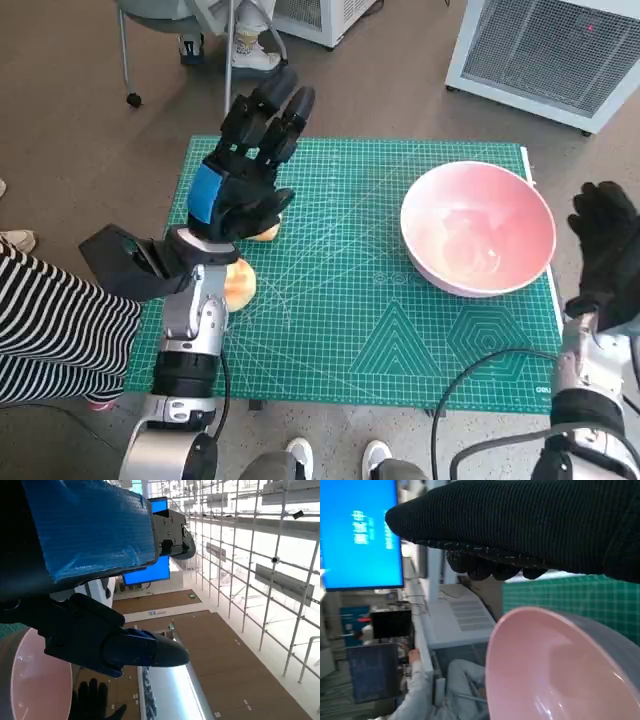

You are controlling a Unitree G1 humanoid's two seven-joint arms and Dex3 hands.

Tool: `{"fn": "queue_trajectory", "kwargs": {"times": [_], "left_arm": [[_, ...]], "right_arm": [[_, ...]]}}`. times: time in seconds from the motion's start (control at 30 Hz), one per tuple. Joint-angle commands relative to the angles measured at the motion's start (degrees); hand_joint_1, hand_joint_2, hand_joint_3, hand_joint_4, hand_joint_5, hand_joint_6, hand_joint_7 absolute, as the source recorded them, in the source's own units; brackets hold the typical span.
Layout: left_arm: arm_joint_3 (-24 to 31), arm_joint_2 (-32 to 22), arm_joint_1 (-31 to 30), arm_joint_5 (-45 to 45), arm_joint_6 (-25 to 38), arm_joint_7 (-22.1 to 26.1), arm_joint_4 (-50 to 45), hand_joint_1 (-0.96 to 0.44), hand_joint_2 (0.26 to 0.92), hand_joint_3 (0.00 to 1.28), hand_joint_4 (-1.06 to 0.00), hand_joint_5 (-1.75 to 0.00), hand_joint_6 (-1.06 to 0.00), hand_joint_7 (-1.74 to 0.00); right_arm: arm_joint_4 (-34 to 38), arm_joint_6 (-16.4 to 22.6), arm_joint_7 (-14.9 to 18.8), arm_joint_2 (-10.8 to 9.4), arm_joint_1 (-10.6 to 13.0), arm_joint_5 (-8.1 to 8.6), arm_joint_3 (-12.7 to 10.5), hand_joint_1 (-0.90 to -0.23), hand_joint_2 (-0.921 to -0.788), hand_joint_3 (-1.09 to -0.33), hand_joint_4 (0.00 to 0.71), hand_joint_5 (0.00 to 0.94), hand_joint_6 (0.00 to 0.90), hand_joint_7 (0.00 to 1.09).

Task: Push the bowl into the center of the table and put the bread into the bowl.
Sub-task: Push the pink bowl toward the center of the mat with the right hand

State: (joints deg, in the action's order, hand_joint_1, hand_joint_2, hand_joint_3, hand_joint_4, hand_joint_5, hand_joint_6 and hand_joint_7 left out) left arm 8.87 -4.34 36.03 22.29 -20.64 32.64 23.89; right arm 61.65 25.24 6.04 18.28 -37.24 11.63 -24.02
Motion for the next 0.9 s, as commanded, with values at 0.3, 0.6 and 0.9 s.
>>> {"fn": "queue_trajectory", "kwargs": {"times": [0.3, 0.6, 0.9], "left_arm": [[0.63, -1.44, -0.54, 0.05, -0.38, 0.77, -0.85, -0.66, 0.921, 0.28, -0.11, 0.0, 0.0, -0.43], [1.01, -2.21, -0.85, -0.01, -0.76, 1.15, -0.48, -0.67, 0.921, 0.27, -0.1, 0.0, 0.0, -0.41], [1.64, -3.13, -1.46, 0.28, -1.01, 1.51, -0.59, -0.66, 0.921, 0.26, -0.09, 0.0, 0.0, -0.39]], "right_arm": [[4.85, -3.32, 3.24, -5.93, -3.53, 4.74, -1.37, -0.618, -0.921, -0.812, 0.17, 0.002, 0.13, 0.26], [6.75, -4.63, 7.58, -9.71, -6.33, 8.78, -3.14, -0.63, -0.921, -0.802, 0.154, 0.0, 0.131, 0.24], [7.39, -5.88, 9.71, -12.37, -8.28, 10.31, -3.66, -0.621, -0.921, -0.825, 0.153, 0.0, 0.134, 0.23]]}}
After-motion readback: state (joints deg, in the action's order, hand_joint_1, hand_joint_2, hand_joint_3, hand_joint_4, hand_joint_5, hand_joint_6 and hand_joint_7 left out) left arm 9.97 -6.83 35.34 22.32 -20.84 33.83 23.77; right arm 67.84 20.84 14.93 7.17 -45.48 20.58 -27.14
